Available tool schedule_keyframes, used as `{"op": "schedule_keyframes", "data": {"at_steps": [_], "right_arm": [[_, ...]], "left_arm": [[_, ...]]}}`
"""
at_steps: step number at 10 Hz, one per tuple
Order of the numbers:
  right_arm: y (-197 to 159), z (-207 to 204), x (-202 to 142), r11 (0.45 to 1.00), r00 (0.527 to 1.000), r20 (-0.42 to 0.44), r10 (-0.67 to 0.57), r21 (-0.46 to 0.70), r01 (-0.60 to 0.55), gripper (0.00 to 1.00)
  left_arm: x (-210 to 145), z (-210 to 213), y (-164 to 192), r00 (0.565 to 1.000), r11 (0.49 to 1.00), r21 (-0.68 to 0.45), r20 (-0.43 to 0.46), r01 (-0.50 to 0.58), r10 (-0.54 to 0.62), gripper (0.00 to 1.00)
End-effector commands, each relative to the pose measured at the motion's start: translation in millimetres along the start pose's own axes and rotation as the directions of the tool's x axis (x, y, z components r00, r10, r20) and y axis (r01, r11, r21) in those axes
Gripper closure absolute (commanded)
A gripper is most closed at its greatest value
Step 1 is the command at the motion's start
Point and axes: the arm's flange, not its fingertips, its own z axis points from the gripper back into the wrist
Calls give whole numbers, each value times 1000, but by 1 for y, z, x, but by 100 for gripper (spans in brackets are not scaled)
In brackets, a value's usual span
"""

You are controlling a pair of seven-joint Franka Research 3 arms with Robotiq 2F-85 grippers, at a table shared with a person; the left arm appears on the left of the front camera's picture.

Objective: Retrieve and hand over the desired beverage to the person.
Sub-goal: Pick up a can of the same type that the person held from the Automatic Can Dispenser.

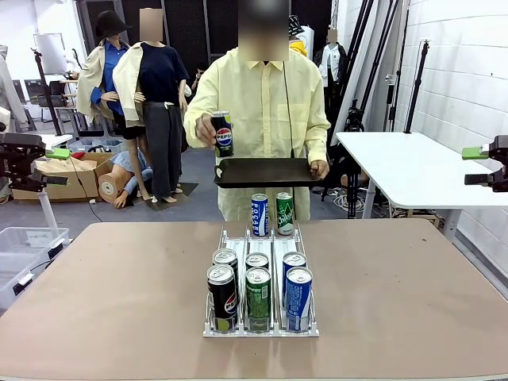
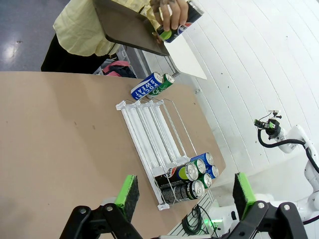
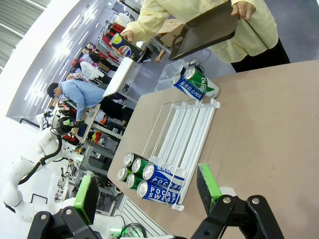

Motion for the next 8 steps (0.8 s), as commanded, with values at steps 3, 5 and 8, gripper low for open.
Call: {"op": "schedule_keyframes", "data": {"at_steps": [3, 5, 8], "right_arm": [[0, -1, 2, 1000, 1000, 4, -3, 12, 3, 0], [0, -1, 2, 1000, 1000, 4, -3, 12, 3, 0], [0, -1, 2, 1000, 1000, 4, -3, 12, 3, 0]], "left_arm": [[1, 1, -1, 1000, 1000, -4, 9, -5, 5, 0], [1, 1, -1, 1000, 1000, -4, 9, -5, 5, 0], [1, 1, -1, 1000, 1000, -4, 9, -5, 5, 0]]}}
